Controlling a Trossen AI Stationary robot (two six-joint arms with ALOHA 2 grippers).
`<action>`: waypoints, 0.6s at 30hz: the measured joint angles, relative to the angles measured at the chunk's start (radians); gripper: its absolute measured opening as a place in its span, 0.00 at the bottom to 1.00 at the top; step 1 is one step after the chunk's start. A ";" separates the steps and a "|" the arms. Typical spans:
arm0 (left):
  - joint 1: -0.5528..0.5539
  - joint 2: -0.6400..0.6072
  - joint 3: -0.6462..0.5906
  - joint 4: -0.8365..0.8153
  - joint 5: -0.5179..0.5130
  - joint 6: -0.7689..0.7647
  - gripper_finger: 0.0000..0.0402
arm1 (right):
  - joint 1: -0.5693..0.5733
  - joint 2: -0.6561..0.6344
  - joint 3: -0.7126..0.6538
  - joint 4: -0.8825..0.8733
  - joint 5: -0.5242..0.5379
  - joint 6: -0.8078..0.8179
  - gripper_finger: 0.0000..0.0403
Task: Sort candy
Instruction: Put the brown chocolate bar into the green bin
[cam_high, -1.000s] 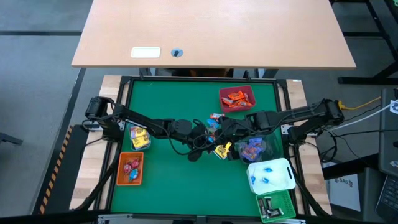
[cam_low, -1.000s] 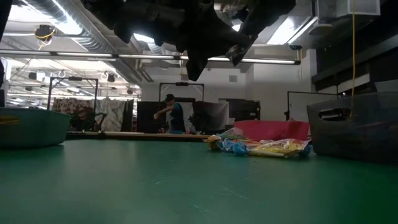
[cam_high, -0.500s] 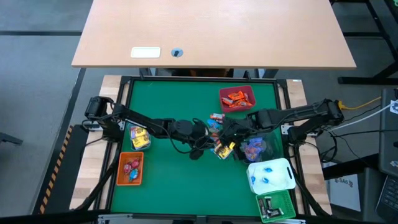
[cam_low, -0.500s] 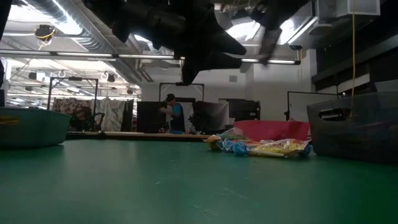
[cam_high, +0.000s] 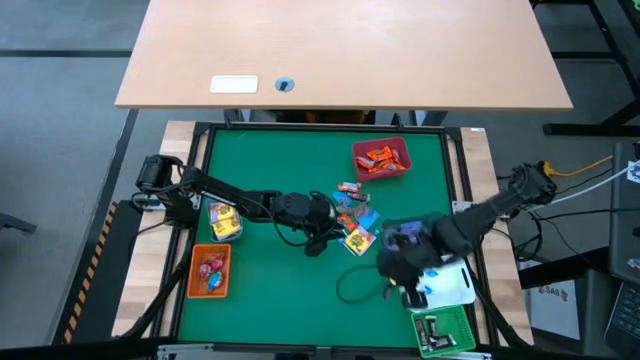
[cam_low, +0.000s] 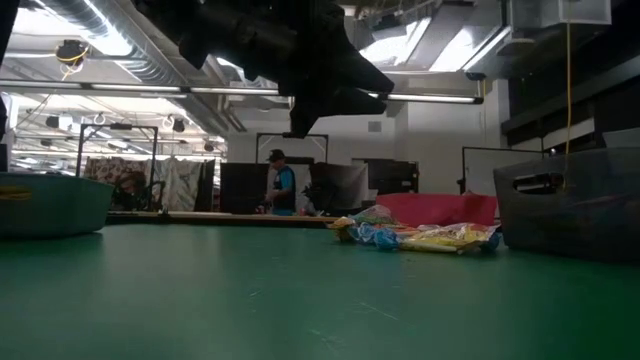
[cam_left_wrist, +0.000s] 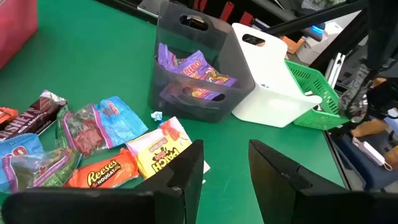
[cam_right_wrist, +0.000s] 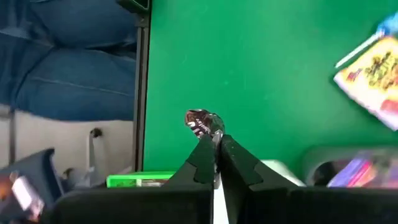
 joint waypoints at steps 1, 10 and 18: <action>0.000 0.000 0.000 0.000 0.000 0.000 0.29 | 0.034 0.000 0.000 -0.003 0.033 0.054 0.01; 0.000 0.000 -0.001 0.000 0.001 0.000 0.29 | 0.314 0.000 -0.062 0.000 0.140 0.627 0.01; 0.000 0.001 -0.001 0.000 0.002 0.000 0.29 | 0.468 0.000 -0.146 0.002 0.074 1.008 0.02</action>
